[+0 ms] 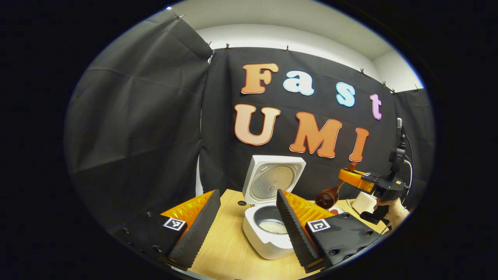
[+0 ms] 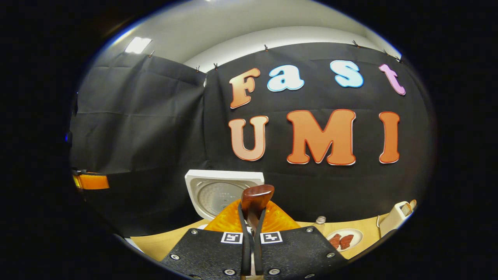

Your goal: Close the left gripper, press the button to open the rice cooker; take a wooden spoon from the chopstick holder with the right hand, scoop a spoonful of rice and pour it into the rice cooker, then put the wooden spoon back into the chopstick holder.

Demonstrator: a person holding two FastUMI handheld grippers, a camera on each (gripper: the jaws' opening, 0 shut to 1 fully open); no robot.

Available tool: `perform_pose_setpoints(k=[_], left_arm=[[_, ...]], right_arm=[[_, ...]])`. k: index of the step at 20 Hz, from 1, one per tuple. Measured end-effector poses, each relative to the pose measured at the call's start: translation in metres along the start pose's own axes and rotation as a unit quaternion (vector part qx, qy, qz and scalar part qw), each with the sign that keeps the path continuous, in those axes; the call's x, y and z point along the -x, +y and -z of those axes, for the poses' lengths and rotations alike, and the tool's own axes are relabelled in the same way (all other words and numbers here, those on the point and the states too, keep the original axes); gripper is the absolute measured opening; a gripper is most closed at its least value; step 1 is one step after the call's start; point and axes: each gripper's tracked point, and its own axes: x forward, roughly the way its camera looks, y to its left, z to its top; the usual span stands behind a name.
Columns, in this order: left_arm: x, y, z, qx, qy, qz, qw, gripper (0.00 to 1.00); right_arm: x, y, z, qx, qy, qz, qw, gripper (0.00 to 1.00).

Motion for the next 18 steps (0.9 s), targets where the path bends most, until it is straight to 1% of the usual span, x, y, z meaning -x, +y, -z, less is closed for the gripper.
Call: perform_pose_setpoints(k=[1, 6, 7, 10, 14, 16, 17, 18], left_arm=[[0.002, -0.004, 0.001, 0.001, 0.0, 0.003, 1.0, 0.98], [0.006, -0.023, 0.003, 0.005, 0.002, 0.02, 1.0, 0.98], [0.006, -0.026, 0.003, 0.004, 0.001, 0.022, 1.0, 0.98], [0.008, -0.036, 0.001, -0.006, -0.002, 0.031, 1.0, 0.98], [0.01, -0.052, -0.003, -0.013, -0.005, 0.046, 0.999, 0.98], [0.01, -0.056, -0.002, -0.018, -0.006, 0.046, 0.999, 0.98], [0.009, -0.059, 0.0, -0.018, -0.004, 0.047, 0.999, 1.0], [0.009, -0.061, 0.0, -0.016, -0.002, 0.048, 0.999, 1.0]], right_arm=[[0.009, -0.011, 0.001, -0.001, 0.001, 0.011, 1.0, 0.02], [0.062, -0.069, 0.003, -0.014, -0.001, 0.07, 0.997, 0.02], [0.066, -0.075, 0.012, -0.013, 0.0, 0.082, 0.997, 0.02], [0.1, -0.115, 0.026, -0.012, 0.012, 0.121, 0.992, 0.02], [0.146, -0.166, 0.053, -0.038, 0.033, 0.178, 0.983, 0.02], [0.169, -0.188, 0.068, -0.053, 0.04, 0.208, 0.976, 0.02], [0.18, -0.196, 0.075, -0.062, 0.044, 0.22, 0.973, 0.02], [0.191, -0.204, 0.083, -0.071, 0.048, 0.23, 0.97, 0.02]])
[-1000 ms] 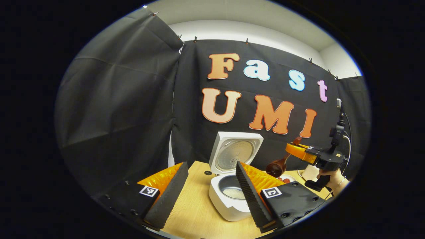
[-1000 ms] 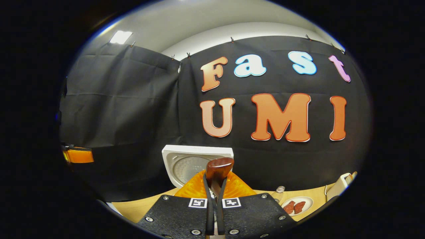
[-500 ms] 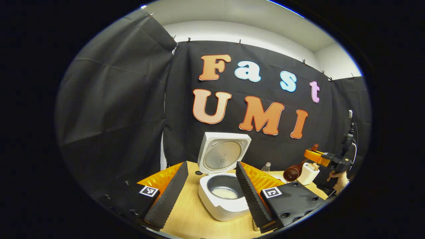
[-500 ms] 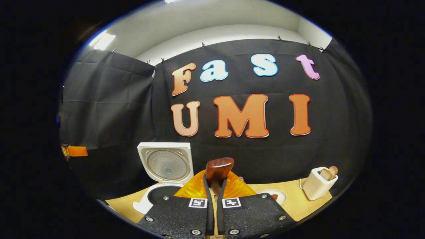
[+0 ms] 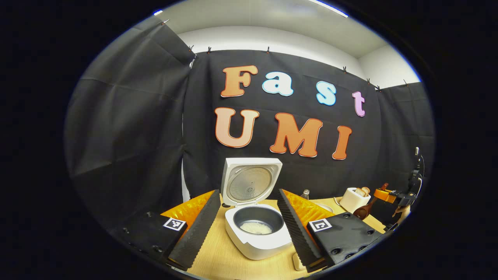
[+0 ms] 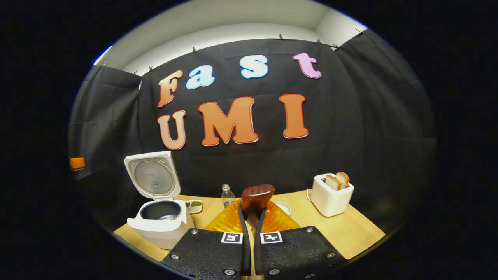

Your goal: Close the left gripper, press the button to open the rice cooker; take a wooden spoon from the chopstick holder with the right hand, scoop a spoonful of rice and pour it into the rice cooker, then put the wooden spoon back into the chopstick holder.

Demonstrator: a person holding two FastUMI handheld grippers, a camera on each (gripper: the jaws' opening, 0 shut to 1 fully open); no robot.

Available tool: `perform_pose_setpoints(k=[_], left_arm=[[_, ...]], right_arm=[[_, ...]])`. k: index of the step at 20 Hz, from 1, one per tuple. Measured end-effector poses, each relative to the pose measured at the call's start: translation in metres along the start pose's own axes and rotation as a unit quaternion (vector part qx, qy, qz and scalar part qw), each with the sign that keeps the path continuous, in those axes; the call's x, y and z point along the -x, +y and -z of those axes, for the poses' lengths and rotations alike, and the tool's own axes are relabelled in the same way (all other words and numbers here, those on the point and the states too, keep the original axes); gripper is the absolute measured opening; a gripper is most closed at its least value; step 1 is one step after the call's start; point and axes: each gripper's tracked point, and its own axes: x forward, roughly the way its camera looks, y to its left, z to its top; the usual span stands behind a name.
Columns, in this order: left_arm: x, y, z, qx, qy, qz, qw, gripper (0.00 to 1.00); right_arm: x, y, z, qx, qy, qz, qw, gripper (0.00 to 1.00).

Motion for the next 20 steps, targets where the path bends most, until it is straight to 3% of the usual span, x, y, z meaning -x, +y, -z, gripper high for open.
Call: perform_pose_setpoints(k=[7, 20], left_arm=[[-0.006, -0.02, 0.003, -0.004, 0.002, 0.008, 1.0, 1.0], [-0.02, -0.026, 0.03, 0.009, 0.043, -0.01, 0.999, 1.0]], right_arm=[[0.015, -0.065, 0.05, -0.05, 0.039, 0.051, 0.997, 0.02], [-0.027, -0.083, 0.145, -0.105, 0.12, 0.057, 0.986, 0.03]])
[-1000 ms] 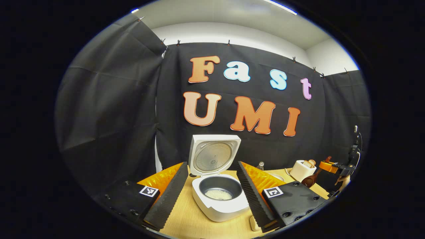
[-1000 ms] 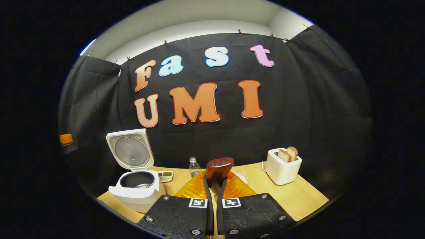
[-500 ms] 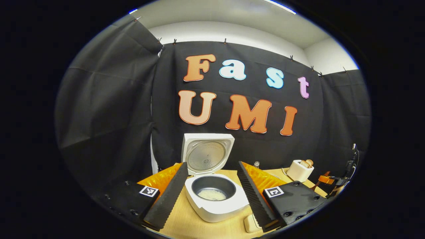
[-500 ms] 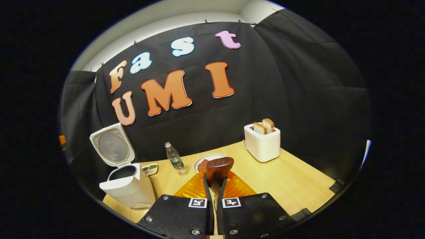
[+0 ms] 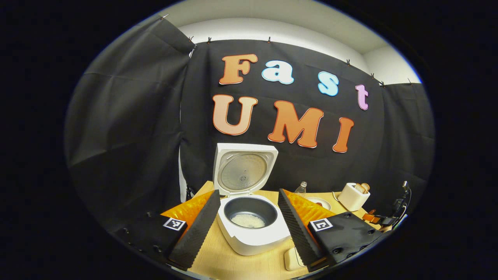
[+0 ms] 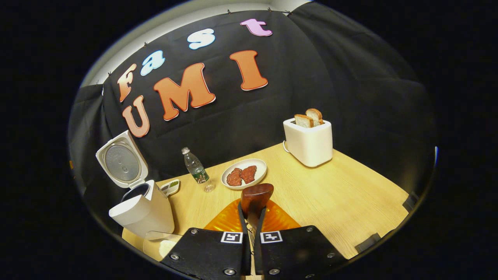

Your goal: Close the left gripper, press the button to open the rice cooker; take a wooden spoon from the chopstick holder with the right hand, scoop a spoonful of rice and pour it into the rice cooker, then put the wooden spoon back into the chopstick holder.

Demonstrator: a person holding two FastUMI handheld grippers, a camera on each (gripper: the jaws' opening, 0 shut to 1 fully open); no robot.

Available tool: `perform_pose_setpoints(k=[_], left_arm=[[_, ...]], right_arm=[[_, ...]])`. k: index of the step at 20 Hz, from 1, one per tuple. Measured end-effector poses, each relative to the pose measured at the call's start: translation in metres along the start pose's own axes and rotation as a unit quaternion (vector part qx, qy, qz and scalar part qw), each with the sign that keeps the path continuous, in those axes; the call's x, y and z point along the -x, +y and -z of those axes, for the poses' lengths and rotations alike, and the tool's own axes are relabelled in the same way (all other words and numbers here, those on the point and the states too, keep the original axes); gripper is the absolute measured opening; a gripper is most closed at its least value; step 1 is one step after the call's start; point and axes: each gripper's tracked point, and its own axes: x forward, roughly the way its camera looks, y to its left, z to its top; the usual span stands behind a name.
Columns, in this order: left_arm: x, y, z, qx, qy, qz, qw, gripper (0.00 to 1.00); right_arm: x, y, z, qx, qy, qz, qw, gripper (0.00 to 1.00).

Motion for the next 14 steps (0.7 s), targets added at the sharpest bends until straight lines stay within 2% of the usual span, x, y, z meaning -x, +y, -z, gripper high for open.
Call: perform_pose_setpoints(k=[2, 5, 6, 7, 9, 10, 14], left_arm=[[-0.002, 0.0, -0.004, -0.006, -0.004, -0.004, 1.0, 1.0], [-0.011, -0.005, -0.013, -0.006, -0.012, -0.004, 1.0, 1.0], [-0.016, -0.007, -0.017, -0.004, -0.017, -0.002, 1.0, 1.0], [-0.021, -0.011, -0.023, -0.002, -0.021, 0.0, 1.0, 1.0], [-0.035, -0.016, -0.033, -0.008, -0.027, 0.001, 1.0, 1.0], [-0.044, -0.018, -0.041, -0.014, -0.033, 0.0, 0.999, 1.0], [-0.086, -0.032, -0.077, -0.024, -0.055, -0.003, 0.998, 1.0]], right_arm=[[0.0, -0.005, -0.001, -0.009, -0.005, 0.005, 1.0, 0.05], [0.0, -0.026, 0.0, 0.007, -0.005, 0.042, 0.999, 0.22], [0.003, -0.032, 0.0, 0.01, -0.004, 0.05, 0.999, 0.24], [0.005, -0.037, -0.001, 0.009, -0.003, 0.06, 0.998, 0.37], [0.01, -0.049, 0.0, 0.012, -0.002, 0.082, 0.997, 0.85], [0.015, -0.055, -0.001, 0.016, -0.004, 0.093, 0.996, 0.93], [0.042, -0.058, -0.009, 0.043, -0.007, 0.105, 0.994, 0.95]])
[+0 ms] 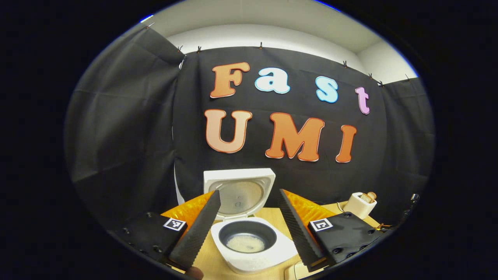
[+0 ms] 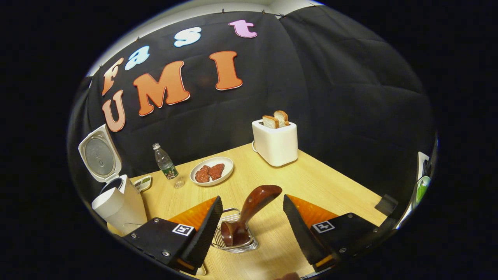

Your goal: Close the left gripper, press the button to open the rice cooker; take a wooden spoon from the chopstick holder with the right hand, scoop a spoonful of rice and pour it into the rice cooker, then put the wooden spoon back into the chopstick holder.

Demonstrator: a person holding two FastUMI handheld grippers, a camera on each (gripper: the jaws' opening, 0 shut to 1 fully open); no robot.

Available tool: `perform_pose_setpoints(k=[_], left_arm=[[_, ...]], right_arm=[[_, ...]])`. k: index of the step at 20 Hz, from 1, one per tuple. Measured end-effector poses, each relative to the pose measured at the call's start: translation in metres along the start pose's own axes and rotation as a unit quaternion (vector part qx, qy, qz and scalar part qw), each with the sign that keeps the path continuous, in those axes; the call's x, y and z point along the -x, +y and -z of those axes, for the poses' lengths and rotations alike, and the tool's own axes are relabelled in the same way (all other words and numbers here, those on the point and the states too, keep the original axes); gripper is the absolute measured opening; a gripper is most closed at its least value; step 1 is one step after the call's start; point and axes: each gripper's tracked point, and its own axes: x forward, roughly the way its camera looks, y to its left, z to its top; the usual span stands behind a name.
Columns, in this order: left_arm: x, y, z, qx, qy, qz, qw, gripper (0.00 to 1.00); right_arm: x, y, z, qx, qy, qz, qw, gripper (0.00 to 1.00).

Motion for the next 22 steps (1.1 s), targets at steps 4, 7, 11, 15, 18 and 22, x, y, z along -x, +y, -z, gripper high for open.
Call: perform_pose_setpoints(k=[4, 7, 11, 15, 18, 22], left_arm=[[-0.056, -0.004, -0.02, 0.004, 0.0, -0.006, 1.0, 1.0], [-0.1, -0.004, -0.023, -0.018, 0.011, -0.014, 1.0, 1.0], [-0.162, -0.003, -0.021, -0.036, 0.026, -0.018, 0.999, 1.0], [-0.215, 0.005, -0.001, -0.043, 0.056, -0.032, 0.997, 1.0], [-0.242, 0.013, 0.014, -0.034, 0.074, -0.047, 0.996, 1.0], [-0.256, 0.023, 0.038, -0.027, 0.11, -0.055, 0.992, 1.0]], right_arm=[[0.02, -0.018, -0.021, 0.032, -0.018, 0.021, 0.999, 0.95], [0.041, -0.027, -0.047, 0.028, -0.046, 0.033, 0.998, 0.95], [0.06, -0.033, -0.064, 0.023, -0.058, 0.033, 0.998, 0.95], [0.07, -0.043, -0.071, 0.021, -0.065, 0.048, 0.997, 0.95], [0.073, -0.05, -0.072, 0.02, -0.061, 0.055, 0.996, 0.95], [0.076, -0.056, -0.081, 0.032, -0.063, 0.064, 0.995, 0.95]])
